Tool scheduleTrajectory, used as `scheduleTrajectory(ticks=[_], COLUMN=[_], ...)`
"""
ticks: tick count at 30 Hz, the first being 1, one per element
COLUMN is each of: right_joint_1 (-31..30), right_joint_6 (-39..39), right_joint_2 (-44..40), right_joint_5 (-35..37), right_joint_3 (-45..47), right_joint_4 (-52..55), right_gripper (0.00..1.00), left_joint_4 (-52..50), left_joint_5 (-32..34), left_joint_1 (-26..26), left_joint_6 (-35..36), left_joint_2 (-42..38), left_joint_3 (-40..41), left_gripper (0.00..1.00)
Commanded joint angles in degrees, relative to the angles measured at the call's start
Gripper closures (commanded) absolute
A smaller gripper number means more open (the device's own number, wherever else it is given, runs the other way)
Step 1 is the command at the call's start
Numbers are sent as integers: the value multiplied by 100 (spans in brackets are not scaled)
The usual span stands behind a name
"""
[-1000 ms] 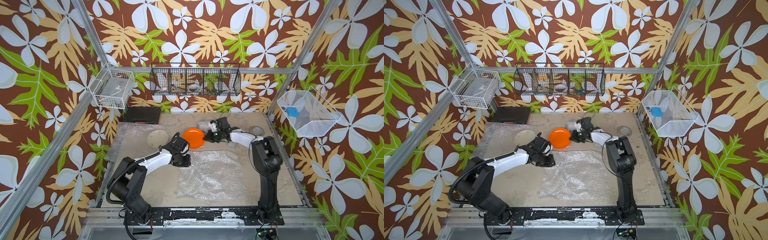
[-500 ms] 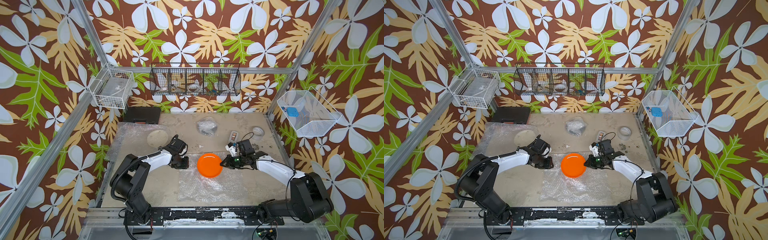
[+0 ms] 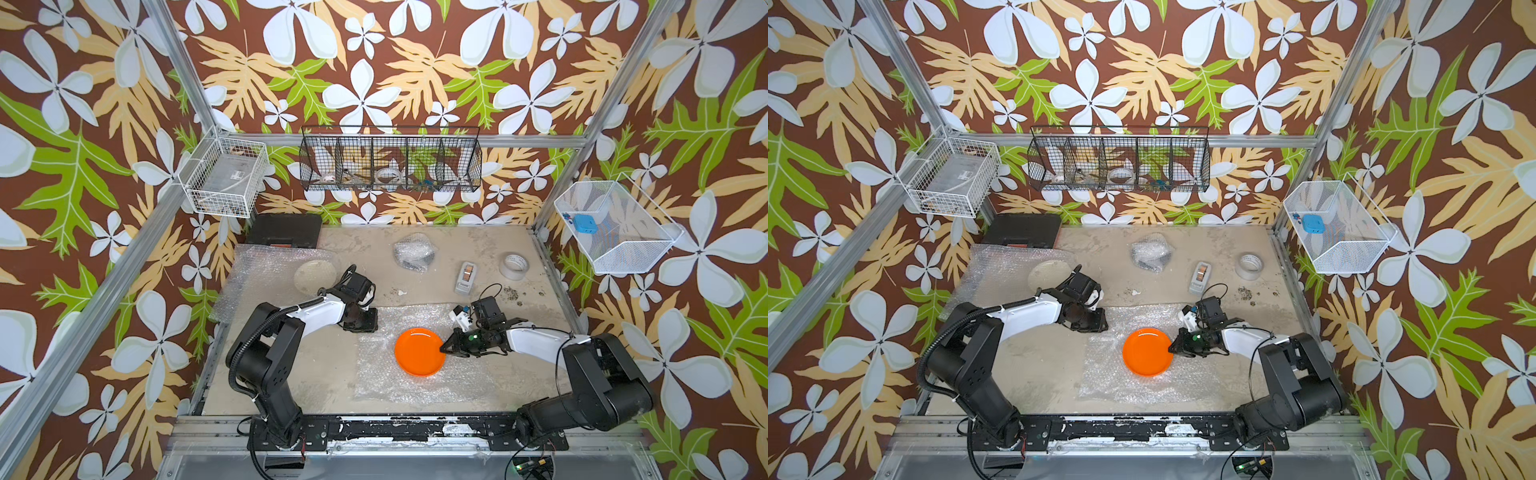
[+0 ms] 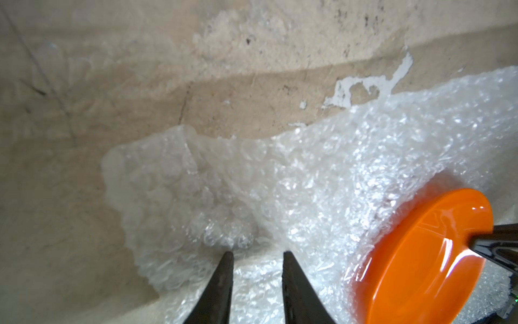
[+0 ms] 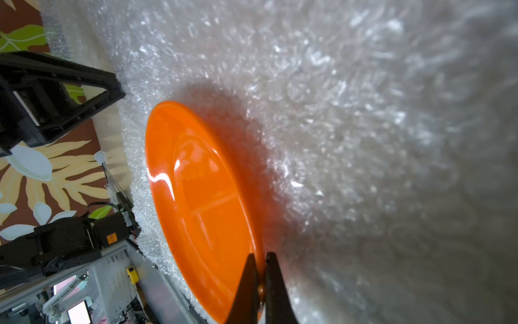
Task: Wrap dinner plates in bubble wrap
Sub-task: Move the bubble wrap to the center of the board, then place the plate on the bubble wrap.
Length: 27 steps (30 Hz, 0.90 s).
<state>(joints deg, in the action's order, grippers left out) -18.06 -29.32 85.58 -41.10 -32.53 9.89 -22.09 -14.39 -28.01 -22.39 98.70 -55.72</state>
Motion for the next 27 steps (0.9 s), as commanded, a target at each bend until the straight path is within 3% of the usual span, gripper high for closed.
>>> scheduleTrajectory(ticks=[1,10,17,27], right_joint_1=[2,-4,-9,-35], right_joint_6=[38,-127,-100,-37], right_joint_2=[213,572,524,1135], right_joint_5=[90,273,-38,261], right_joint_3=[-72,-719,-1317,-1229], right_joint_4=[-287,-280,-7,-70], right_gripper=[97,99,99,96], left_joint_4=[-102,-480,-1011,-917], left_joint_5=[54,176,259,-582], left_joint_1=[37,520,690,661], left_joint_6=[76,458,725,453], left_joint_2=[68,560,700,135], left_joint_3=[-121,-981,-1833,-1304], left_gripper=[68,68,68,69])
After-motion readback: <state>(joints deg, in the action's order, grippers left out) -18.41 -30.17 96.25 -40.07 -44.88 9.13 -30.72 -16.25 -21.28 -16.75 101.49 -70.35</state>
